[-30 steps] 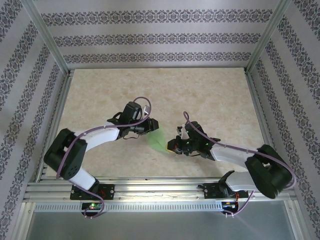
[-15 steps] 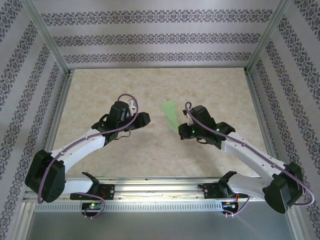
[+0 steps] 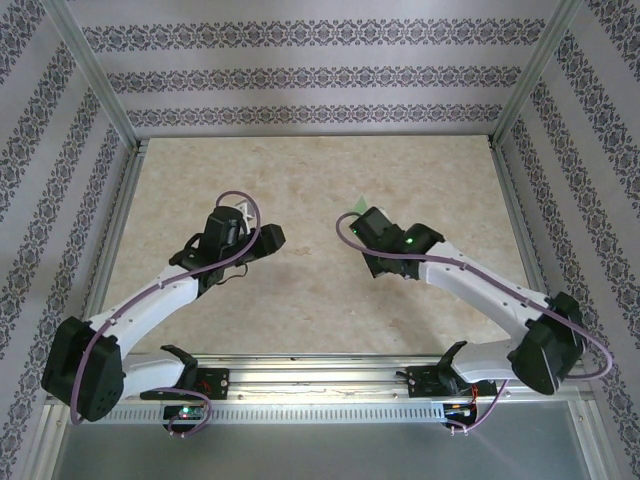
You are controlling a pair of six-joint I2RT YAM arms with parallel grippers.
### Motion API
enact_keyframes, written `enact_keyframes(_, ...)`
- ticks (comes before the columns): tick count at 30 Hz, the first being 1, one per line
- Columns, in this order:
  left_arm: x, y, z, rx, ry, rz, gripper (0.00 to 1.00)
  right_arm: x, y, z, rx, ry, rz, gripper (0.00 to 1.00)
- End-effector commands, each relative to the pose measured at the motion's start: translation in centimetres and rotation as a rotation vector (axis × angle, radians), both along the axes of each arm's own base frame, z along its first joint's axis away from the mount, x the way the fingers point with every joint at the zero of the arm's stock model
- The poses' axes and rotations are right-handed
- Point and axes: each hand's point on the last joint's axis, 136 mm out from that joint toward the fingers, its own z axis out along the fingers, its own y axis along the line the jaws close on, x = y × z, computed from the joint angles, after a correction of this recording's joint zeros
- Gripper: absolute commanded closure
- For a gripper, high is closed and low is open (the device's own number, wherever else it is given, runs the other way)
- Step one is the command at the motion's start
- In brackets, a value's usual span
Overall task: Fold a paper plane with a square sheet of paper (pick it up from the middle)
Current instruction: Turn over the paper at the center of the table.
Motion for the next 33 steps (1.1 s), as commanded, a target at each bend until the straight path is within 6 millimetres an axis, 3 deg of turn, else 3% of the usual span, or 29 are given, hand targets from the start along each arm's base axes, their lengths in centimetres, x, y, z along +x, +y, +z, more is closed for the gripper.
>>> enact_keyframes(1,-0.4,2.1,-0.5,0.027,0.006,0.079,0.44,0.1,-0.4,-0.6,-0.151,0.001,0.036,1.0)
enact_keyframes(10,-1.3,5.0,-0.3,0.047,-0.021,0.186,0.43,-2.7,4.8,-5.9,-0.211,0.168,0.189,1.0)
enact_keyframes(18,-1.5,5.1,-0.7,0.041,-0.012,0.185,0.43,-5.4,8.8,-8.9,-0.174,0.278,0.297,0.95)
enact_keyframes(22,-1.6,5.1,-0.7,0.033,-0.008,0.187,0.43,-5.0,8.6,-8.5,-0.173,0.25,0.25,0.98)
enact_keyframes(26,-1.4,5.0,-0.5,0.028,-0.009,0.184,0.43,-3.6,7.7,-5.2,-0.092,0.146,0.177,0.99)
enact_keyframes(28,-1.4,4.9,-0.5,0.029,-0.007,0.181,0.43,-2.6,5.8,-3.6,-0.095,0.092,0.131,1.0)
enact_keyframes(33,-1.4,4.8,-0.5,0.019,-0.003,0.18,0.43,-0.7,-1.1,-0.5,-0.219,-0.03,-0.019,1.0)
